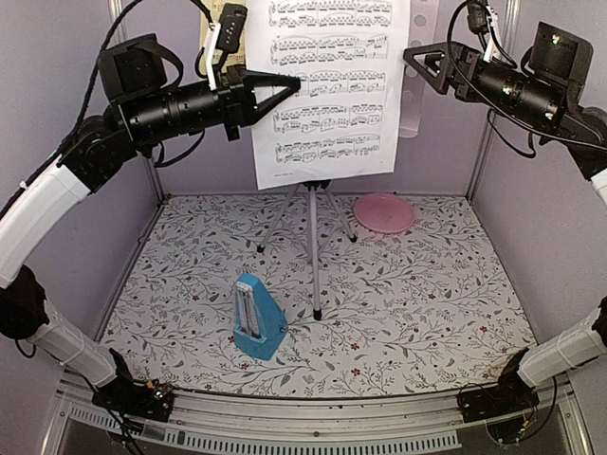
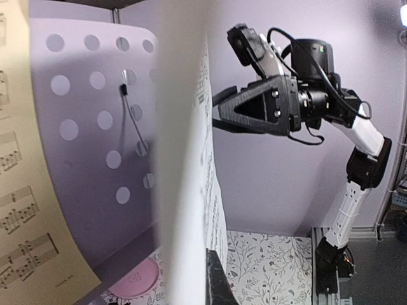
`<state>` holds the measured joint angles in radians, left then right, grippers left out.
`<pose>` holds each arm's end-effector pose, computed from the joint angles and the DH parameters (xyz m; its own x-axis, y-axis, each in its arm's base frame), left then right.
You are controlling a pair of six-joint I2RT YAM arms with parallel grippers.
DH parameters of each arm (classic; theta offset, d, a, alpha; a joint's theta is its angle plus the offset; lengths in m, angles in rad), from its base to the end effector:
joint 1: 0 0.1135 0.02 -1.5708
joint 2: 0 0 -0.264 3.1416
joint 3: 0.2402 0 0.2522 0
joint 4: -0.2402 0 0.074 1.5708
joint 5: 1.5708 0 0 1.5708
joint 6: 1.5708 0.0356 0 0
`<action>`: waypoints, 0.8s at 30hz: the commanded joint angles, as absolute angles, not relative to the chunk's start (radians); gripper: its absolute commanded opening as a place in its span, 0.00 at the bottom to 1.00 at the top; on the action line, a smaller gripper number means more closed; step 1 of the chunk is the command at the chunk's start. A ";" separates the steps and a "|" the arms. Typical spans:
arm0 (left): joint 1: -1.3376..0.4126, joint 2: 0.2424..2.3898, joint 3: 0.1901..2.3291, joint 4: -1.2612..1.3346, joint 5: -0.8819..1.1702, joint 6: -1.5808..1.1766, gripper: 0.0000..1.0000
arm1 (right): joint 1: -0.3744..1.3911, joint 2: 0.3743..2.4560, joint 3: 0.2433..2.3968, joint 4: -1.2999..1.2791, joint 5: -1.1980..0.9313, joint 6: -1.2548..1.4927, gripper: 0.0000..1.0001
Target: Set up the instrument practice props
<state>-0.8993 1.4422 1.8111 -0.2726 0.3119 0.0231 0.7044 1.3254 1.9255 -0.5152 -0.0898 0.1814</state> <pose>0.1783 -0.2420 0.5300 0.0814 -0.0671 -0.9944 0.9335 0.3546 0.0525 0.1756 0.1534 0.5667 -0.0651 0.1805 -0.9814 -0.7130 0.6797 0.1723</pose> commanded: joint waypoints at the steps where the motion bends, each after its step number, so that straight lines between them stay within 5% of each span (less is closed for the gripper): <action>1: -0.853 1.471 1.905 -0.297 0.235 -0.063 0.00 | 0.709 1.344 1.943 -0.388 -0.010 0.248 0.73; 24: -0.777 1.603 2.232 -0.447 0.032 0.087 0.00 | 0.710 1.505 2.005 -0.322 0.025 0.405 0.59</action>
